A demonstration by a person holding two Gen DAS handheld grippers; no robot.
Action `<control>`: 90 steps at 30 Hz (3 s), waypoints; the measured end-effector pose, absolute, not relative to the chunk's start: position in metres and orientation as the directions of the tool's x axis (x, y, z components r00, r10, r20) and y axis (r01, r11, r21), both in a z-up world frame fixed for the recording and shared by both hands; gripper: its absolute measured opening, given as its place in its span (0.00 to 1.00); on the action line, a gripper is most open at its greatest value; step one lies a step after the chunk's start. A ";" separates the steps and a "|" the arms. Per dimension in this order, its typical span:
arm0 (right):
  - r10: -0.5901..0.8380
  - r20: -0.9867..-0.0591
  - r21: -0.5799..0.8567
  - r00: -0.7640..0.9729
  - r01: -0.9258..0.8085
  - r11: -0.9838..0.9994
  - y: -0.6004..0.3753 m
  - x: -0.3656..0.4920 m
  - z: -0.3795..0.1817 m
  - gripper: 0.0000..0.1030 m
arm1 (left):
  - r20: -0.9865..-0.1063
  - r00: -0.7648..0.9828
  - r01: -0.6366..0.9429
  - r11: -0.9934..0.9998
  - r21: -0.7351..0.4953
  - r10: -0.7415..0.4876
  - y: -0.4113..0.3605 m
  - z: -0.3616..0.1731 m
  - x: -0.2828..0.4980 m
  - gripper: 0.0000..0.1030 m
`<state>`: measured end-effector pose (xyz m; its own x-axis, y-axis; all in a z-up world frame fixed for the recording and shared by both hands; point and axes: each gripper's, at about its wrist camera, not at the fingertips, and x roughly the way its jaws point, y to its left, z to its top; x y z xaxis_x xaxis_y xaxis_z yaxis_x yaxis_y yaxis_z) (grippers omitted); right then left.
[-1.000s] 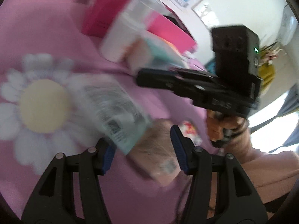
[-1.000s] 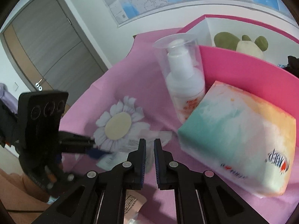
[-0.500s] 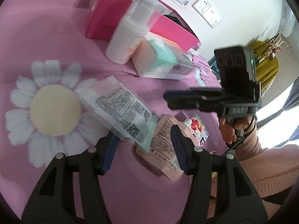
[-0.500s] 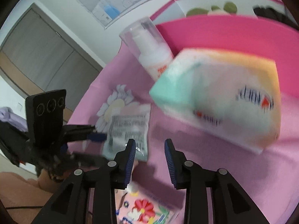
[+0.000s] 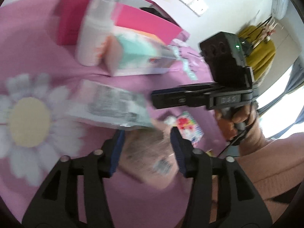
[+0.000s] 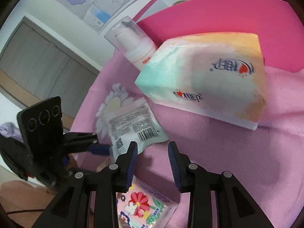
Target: Organize soft objects
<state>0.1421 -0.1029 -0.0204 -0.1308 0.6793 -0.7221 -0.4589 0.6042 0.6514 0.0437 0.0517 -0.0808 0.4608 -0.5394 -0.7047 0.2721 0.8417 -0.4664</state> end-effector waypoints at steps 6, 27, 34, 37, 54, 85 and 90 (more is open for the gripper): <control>0.685 -0.708 0.676 -0.169 -0.443 0.589 -0.103 0.135 -0.022 0.35 | -0.706 0.512 0.324 0.871 -0.370 -0.490 0.072 -0.061 0.020 0.66; 0.627 -0.778 0.531 -0.030 -0.565 0.632 -0.098 0.137 -0.007 0.07 | -0.749 0.442 0.229 0.870 -0.438 -0.493 0.072 -0.085 0.098 0.67; 0.635 -0.772 0.532 -0.018 -0.565 0.631 -0.104 0.136 -0.008 0.06 | -0.720 0.399 0.212 0.821 -0.530 -0.568 0.068 -0.088 0.097 0.67; 0.677 -0.735 0.602 -0.044 -0.503 0.620 -0.111 0.143 -0.013 0.10 | -0.695 0.399 0.192 0.796 -0.574 -0.597 0.072 -0.088 0.092 0.67; 0.787 -0.617 0.673 -0.034 -0.541 0.504 -0.123 0.136 0.032 0.09 | -0.641 0.506 0.191 0.800 -0.568 -0.577 0.073 -0.041 0.064 0.48; 0.802 -0.574 0.607 0.165 -0.572 0.552 -0.093 0.272 0.091 0.09 | -0.708 0.597 0.143 0.918 -0.369 -0.378 0.091 0.049 0.212 0.44; 0.763 -0.631 0.607 0.140 -0.523 0.598 -0.082 0.293 0.061 0.10 | -0.761 0.560 0.066 0.933 -0.353 -0.327 0.099 0.024 0.237 0.44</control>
<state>0.2932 -0.0822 0.0606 0.1398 0.7629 -0.6312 -0.5231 0.5981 0.6071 0.2374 0.0994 0.0245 0.5603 -0.3274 -0.7609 0.0657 0.9333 -0.3531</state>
